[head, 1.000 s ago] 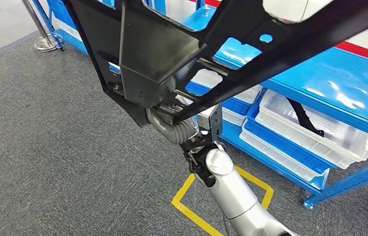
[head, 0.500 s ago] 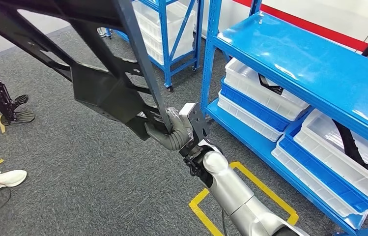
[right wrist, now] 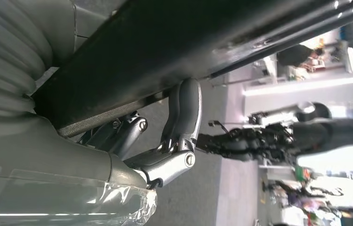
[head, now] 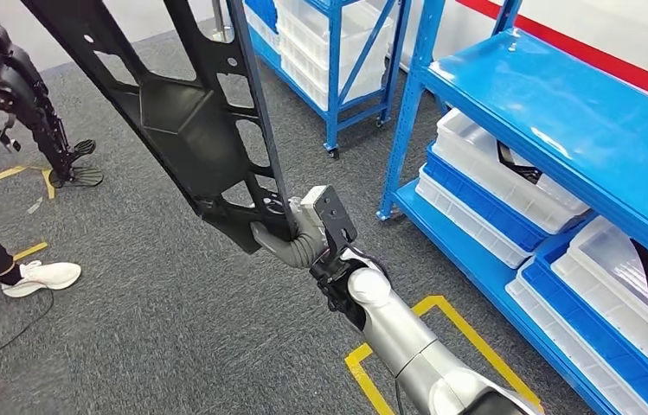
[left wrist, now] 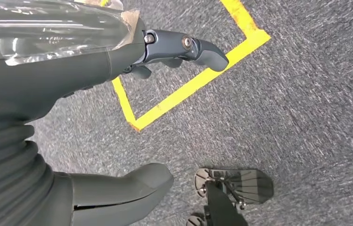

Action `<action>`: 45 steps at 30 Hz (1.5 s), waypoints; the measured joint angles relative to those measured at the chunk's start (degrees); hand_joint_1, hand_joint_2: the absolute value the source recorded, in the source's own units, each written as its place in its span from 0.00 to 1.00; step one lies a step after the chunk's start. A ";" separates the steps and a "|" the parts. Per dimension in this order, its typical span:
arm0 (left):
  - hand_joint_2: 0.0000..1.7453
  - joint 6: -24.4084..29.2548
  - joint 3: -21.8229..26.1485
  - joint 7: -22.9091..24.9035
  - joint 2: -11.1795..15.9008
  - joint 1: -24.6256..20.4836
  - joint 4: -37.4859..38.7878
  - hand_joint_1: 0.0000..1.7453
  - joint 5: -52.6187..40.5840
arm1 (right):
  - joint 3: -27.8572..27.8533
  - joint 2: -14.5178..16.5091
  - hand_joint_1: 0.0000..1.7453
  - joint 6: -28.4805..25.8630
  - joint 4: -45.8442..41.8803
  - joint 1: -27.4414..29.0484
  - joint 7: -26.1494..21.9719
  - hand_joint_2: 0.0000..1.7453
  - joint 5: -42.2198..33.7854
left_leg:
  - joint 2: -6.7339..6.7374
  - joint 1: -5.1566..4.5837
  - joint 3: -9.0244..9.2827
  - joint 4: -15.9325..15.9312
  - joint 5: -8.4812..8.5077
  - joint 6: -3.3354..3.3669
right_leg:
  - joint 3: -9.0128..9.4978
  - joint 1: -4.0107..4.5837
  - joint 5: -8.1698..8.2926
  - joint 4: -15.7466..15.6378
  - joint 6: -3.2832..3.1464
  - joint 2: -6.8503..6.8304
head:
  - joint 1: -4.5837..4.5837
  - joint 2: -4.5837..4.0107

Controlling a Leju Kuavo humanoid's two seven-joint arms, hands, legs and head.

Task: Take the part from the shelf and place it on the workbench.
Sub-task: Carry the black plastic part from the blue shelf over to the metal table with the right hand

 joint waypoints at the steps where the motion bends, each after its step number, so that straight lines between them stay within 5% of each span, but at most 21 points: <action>1: 1.00 -0.01 0.05 -0.01 0.01 -0.03 0.00 0.00 -0.05 | 0.03 0.08 1.00 -0.01 0.16 -0.09 0.03 1.00 0.20 | -0.69 -0.25 -0.11 -0.08 0.01 0.33 | 0.04 0.11 -0.10 -0.04 0.23 -0.54 | 0.09 0.00; 2: 1.00 -0.02 0.09 -0.01 0.01 0.00 0.00 0.00 -0.10 | 0.05 0.24 1.00 -0.02 0.31 -0.18 0.07 1.00 0.40 | -1.43 -0.26 -0.14 -0.23 0.14 0.72 | 0.05 0.07 -0.25 -0.02 0.48 -0.87 | 0.15 0.00; 4: 1.00 0.01 0.21 0.05 0.01 0.06 0.00 0.00 -0.15 | 0.15 0.55 1.00 -0.01 0.54 -0.38 0.10 1.00 0.73 | -2.70 -0.11 -0.03 -0.58 0.47 1.55 | -0.63 -0.16 -1.35 1.62 0.77 1.01 | 0.15 0.00; 6: 1.00 0.03 0.40 0.14 0.06 -0.13 0.00 0.00 -0.15 | 0.28 0.56 1.00 0.02 0.84 -0.54 0.12 1.00 0.87 | -4.07 0.09 0.05 -0.77 0.72 2.19 | -3.43 -0.35 -4.07 7.66 0.42 4.27 | 0.16 0.00; 9: 1.00 0.05 0.60 0.30 0.06 -0.28 0.00 0.00 -0.15 | 0.45 0.30 1.00 0.05 1.60 -0.35 0.23 1.00 0.98 | -6.79 0.07 0.01 -0.74 0.78 2.43 | -8.38 -0.35 -6.80 16.89 0.38 5.69 | 0.17 0.00; 10: 1.00 0.10 0.63 0.40 0.02 -0.23 0.00 0.00 -0.15 | 0.52 0.29 1.00 0.07 1.84 -0.33 0.27 1.00 1.03 | -7.74 0.06 0.03 -0.71 0.79 2.42 | -8.34 -0.35 -6.00 16.09 0.79 5.86 | 0.16 0.00; 13: 1.00 0.29 0.86 0.61 -0.09 -0.18 0.00 0.00 -0.16 | 0.72 0.44 1.00 0.11 2.26 -0.93 0.17 1.00 1.07 | -10.32 0.04 -0.04 -0.39 0.77 2.16 | -3.64 -0.78 -0.76 4.78 1.88 8.48 | 0.16 0.00; 15: 1.00 0.37 1.03 0.61 -0.13 -0.07 0.00 0.00 -0.27 | 0.84 0.57 1.00 0.12 2.46 -1.48 -0.11 1.00 1.07 | -11.55 0.01 -0.36 -0.22 0.84 1.60 | -1.81 -0.82 0.79 0.97 1.51 9.69 | 0.13 0.00; 17: 1.00 0.38 1.10 0.58 -0.12 0.25 0.01 0.00 -0.47 | 0.87 0.89 1.00 0.12 2.54 -1.90 -0.44 1.00 1.13 | -12.23 0.16 -0.72 -0.19 0.96 0.90 | -1.59 -0.81 1.11 0.69 0.70 8.65 | 0.10 0.00; 19: 1.00 0.39 1.12 0.59 -0.14 0.45 0.02 0.00 -0.57 | 0.87 1.31 1.00 0.12 2.51 -2.38 -0.66 1.00 1.25 | -9.84 0.03 -1.63 1.57 -0.19 0.36 | -1.35 -1.09 1.38 0.28 -0.17 7.48 | 0.00 0.00; 21: 1.00 0.40 1.12 0.61 -0.19 0.29 0.02 0.00 -0.57 | 0.88 1.50 1.00 0.12 2.50 -2.72 -0.75 1.00 1.37 | -5.99 0.00 -4.43 7.49 -3.41 -0.11 | -1.11 -1.02 1.37 0.08 -0.85 6.01 | -0.13 0.00; 24: 1.00 0.42 1.12 0.61 -0.29 0.21 0.02 0.00 -0.57 | 0.90 1.48 1.00 0.12 2.55 -2.76 -0.74 1.00 1.54 | -4.24 0.70 -8.60 15.78 -6.31 -0.81 | -1.10 -0.72 1.19 0.09 -1.12 3.48 | -0.16 0.00; 25: 1.00 0.46 1.14 0.62 -0.31 0.26 0.02 0.00 -0.57 | 0.91 1.49 1.00 0.12 2.56 -2.77 -0.74 1.00 1.59 | -3.95 0.92 -8.05 14.72 -5.33 -0.98 | -1.10 -0.70 1.14 0.09 -1.11 2.71 | -0.17 0.00; 28: 1.00 0.88 1.20 0.84 -0.38 0.18 0.01 0.00 -0.57 | 0.94 1.69 1.00 0.12 2.56 -3.04 -0.76 1.00 1.89 | -0.82 1.11 -1.97 3.74 -0.73 -1.05 | -0.91 -0.37 0.75 0.16 -0.62 0.78 | -0.15 0.00; 30: 1.00 1.17 1.31 0.98 -0.54 0.06 0.00 0.00 -0.57 | 1.03 1.93 1.00 0.13 2.62 -3.41 -0.75 1.00 2.20 | 0.20 0.67 -0.14 0.22 -0.01 -0.47 | -0.71 0.14 0.45 0.16 -0.01 -0.26 | 0.09 0.00; 32: 1.00 1.26 1.48 1.01 -0.63 0.07 0.00 0.00 -0.56 | 1.21 2.43 1.00 0.14 2.72 -3.73 -0.74 1.00 2.51 | -1.29 0.37 -0.18 -0.07 0.11 0.41 | -0.60 0.18 0.19 0.10 0.58 -1.17 | 0.30 0.00; 34: 1.00 1.27 1.65 1.01 -0.73 0.09 0.00 0.00 -0.51 | 1.45 2.91 1.00 0.14 2.77 -4.09 -0.76 1.00 2.78 | -2.59 0.47 0.02 -0.43 0.43 1.27 | -1.30 -0.10 -0.99 1.89 0.90 0.72 | 0.30 0.00; 36: 1.00 1.26 1.88 0.89 -0.77 -0.10 -0.01 0.00 -0.43 | 1.64 2.88 1.00 0.14 2.89 -4.36 -0.79 1.00 2.89 | -4.04 0.61 0.14 -0.61 0.67 1.91 | -4.21 -0.29 -3.77 8.27 0.54 4.14 | 0.30 0.00; 39: 1.00 1.21 2.07 0.71 -0.81 -0.16 -0.02 0.00 -0.31 | 1.76 2.40 1.00 0.19 3.25 -4.17 -0.74 1.00 2.91 | -6.80 0.60 0.09 -0.58 0.75 2.17 | -9.05 -0.31 -6.18 17.09 0.52 5.74 | 0.30 0.00; 42: 1.00 1.22 2.17 0.70 -1.04 -0.02 -0.02 0.00 -0.22 | 1.82 2.50 1.00 0.38 3.34 -4.36 -0.71 1.00 3.03 | -9.47 0.67 0.10 -0.42 0.79 2.01 | -5.63 -0.73 -1.89 8.36 1.88 7.21 | 0.31 0.00; 45: 1.00 1.32 2.51 0.73 -1.33 0.01 -0.02 0.00 -0.05 | 1.86 3.03 1.00 0.64 3.28 -4.67 -0.46 1.00 3.51 | -11.41 0.56 -0.19 -0.24 0.84 1.21 | -1.99 -0.92 1.11 0.92 1.63 9.25 | 0.27 0.00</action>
